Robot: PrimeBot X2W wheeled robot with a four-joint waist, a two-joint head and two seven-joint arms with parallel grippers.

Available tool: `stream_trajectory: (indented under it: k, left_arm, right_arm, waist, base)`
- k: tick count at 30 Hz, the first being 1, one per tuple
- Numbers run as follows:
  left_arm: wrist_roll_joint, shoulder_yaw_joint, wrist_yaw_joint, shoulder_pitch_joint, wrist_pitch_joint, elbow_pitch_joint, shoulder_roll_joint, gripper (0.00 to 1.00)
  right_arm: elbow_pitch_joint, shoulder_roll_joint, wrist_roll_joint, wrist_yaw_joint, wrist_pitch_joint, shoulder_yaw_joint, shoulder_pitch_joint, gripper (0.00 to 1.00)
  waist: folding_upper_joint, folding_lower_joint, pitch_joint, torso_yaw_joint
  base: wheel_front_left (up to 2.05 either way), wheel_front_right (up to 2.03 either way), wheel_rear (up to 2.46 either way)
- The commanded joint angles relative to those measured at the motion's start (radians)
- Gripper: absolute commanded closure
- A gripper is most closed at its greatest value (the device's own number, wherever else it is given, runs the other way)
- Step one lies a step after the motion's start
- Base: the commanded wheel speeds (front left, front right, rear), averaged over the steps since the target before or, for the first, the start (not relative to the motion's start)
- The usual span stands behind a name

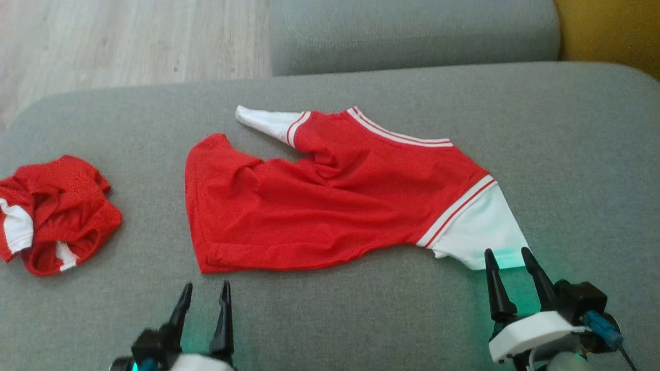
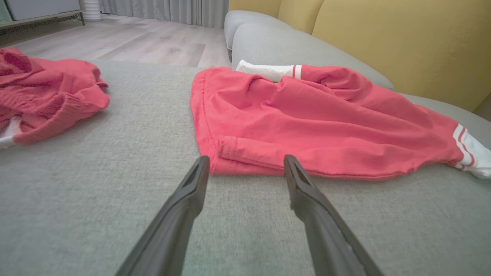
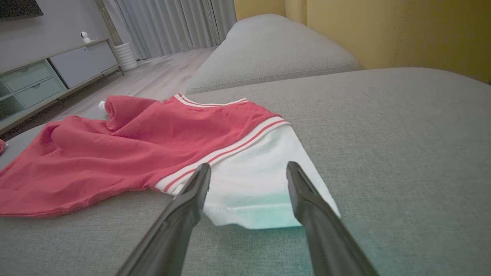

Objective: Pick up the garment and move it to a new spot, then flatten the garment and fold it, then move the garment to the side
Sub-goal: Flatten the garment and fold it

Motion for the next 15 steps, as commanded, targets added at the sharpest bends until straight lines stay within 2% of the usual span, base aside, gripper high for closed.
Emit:
stream_trajectory:
  k: [1,10,15]
  left_arm:
    - [-0.009,0.028,-0.007,-0.079,-0.005,-0.015,0.001,0.00]
    - [-0.062,0.040,-0.042,-0.216,-0.005,0.120,0.001,0.00]
    - [-0.069,0.067,-0.037,-0.247,-0.005,0.178,0.001,0.00]
  right_arm:
    - [-0.034,-0.002,0.008,-0.001,-0.004,0.027,-0.040,0.00]
    - [-0.036,-0.002,0.005,-0.001,-0.004,0.025,-0.087,0.00]
    - [-0.037,-0.002,0.008,-0.001,-0.004,0.020,-0.097,0.00]
  waist:
    - [0.0000,0.0000,0.024,-0.005]
    - [0.0000,0.0000,0.104,-0.034]
    - [0.0000,0.0000,0.119,-0.044]
  base:
    - [0.00,0.00,0.00]
    - [0.00,0.00,0.00]
    - [0.00,0.00,0.00]
